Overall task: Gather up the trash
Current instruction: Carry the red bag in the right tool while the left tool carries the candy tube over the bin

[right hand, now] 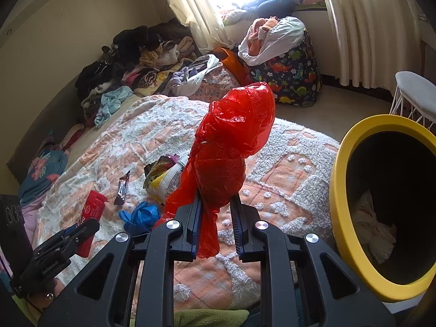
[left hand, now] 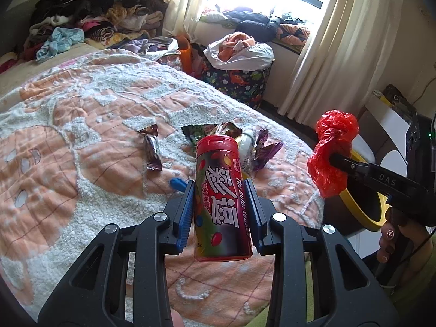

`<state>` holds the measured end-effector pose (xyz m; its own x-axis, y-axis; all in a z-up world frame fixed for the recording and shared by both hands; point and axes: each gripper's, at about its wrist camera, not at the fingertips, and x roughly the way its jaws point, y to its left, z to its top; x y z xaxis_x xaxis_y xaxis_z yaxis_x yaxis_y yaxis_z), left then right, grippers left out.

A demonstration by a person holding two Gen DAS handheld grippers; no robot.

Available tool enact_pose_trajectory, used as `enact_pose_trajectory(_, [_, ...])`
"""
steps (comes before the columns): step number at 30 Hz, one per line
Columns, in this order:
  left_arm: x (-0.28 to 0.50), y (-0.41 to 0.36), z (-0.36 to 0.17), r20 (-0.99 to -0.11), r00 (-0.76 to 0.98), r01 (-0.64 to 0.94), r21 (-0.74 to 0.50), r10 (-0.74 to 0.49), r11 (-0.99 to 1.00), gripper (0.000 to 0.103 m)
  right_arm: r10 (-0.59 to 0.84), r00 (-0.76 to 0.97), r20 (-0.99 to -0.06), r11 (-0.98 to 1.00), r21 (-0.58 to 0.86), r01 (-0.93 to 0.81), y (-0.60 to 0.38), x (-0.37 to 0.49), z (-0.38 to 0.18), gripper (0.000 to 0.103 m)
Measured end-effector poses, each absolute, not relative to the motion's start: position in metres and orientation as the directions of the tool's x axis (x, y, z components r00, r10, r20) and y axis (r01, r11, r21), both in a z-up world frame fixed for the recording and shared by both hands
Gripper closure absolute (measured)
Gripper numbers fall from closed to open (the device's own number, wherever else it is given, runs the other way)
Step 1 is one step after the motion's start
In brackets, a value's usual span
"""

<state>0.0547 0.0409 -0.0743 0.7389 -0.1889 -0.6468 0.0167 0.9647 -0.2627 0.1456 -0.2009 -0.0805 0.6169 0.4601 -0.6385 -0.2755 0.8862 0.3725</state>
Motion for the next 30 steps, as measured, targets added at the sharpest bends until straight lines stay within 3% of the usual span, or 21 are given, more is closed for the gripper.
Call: enact_pose_trajectory(30, [0.067,-0.028,-0.041,-0.595,0.760,0.143,-0.240,-0.262,0.960,0.075,0.431,0.686,-0.586,0.893,0.384,-0.234,-0.258,0.127,-0.058,0.084])
